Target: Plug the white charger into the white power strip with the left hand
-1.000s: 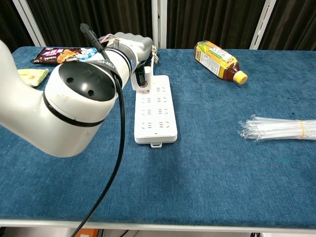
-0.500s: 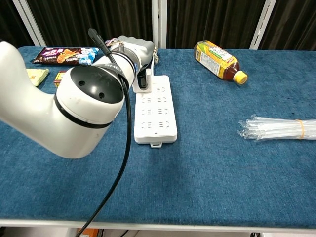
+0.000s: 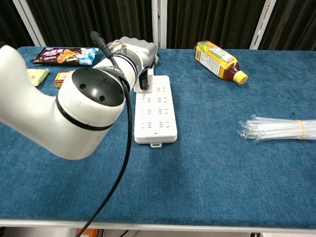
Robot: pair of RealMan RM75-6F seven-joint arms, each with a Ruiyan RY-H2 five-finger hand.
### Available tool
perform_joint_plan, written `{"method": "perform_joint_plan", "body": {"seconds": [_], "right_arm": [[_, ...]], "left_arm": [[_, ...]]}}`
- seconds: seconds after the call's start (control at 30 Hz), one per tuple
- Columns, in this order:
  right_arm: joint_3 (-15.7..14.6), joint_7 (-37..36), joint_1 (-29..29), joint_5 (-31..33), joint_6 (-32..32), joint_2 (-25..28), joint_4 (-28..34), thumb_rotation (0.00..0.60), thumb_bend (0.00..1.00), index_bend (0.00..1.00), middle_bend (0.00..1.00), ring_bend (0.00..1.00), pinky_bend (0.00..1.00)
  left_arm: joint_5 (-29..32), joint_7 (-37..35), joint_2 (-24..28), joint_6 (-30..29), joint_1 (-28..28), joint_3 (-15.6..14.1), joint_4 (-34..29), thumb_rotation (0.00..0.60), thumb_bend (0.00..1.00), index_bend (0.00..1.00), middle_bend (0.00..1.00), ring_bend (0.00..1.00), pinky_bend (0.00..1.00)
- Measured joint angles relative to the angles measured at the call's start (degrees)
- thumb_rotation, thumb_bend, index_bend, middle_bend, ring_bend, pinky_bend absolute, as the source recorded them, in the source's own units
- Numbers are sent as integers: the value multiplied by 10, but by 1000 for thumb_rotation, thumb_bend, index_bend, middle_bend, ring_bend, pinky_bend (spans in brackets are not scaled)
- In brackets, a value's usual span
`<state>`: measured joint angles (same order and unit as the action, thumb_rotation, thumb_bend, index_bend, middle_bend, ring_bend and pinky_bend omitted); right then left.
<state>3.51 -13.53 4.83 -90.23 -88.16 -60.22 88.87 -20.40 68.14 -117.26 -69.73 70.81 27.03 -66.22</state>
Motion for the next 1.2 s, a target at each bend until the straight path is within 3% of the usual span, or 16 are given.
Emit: {"method": "perform_joint_plan", "body": {"seconds": [0.2, 0.37, 0.63, 0.83, 0.9, 1.0, 1.1, 1.2], "right_arm": [[0, 1, 1, -2, 0, 0, 1, 600, 66, 0, 40, 0, 0], [0, 3, -1, -3, -3, 0, 4, 600, 66, 0, 40, 0, 0], [-1, 4, -2, -6, -6, 0, 7, 600, 66, 0, 40, 0, 0], [-1, 4, -2, -8, -8, 1, 7, 600, 66, 0, 40, 0, 0], [-1, 3, -2, -8, -8, 1, 6, 600, 66, 0, 40, 0, 0], [-1, 1, -2, -9, -7, 0, 5, 600, 66, 0, 40, 0, 0], [-1, 2, -2, -9, -8, 0, 5, 600, 66, 0, 40, 0, 0], [-1, 4, -3, -10, -11, 2, 6, 600, 66, 0, 40, 0, 0]], "left_arm": [[-3, 1, 10, -2, -6, -1, -22, 600, 273, 230, 451, 451, 584], [-2, 1, 18, -2, -10, -2, -39, 600, 262, 170, 344, 372, 565], [1, 1, 28, -2, -16, -6, -58, 600, 260, 148, 295, 320, 494], [-9, -13, 54, -7, -28, -6, -108, 600, 260, 143, 280, 301, 424], [-21, -34, 72, -5, -40, -4, -139, 600, 260, 187, 293, 301, 414], [-39, -94, 95, 11, -62, 6, -173, 600, 291, 344, 390, 365, 438], [-60, -190, 112, 39, -89, 24, -192, 600, 360, 527, 534, 504, 575], [-84, -315, 122, 73, -118, 45, -201, 600, 387, 645, 673, 651, 739]]}}
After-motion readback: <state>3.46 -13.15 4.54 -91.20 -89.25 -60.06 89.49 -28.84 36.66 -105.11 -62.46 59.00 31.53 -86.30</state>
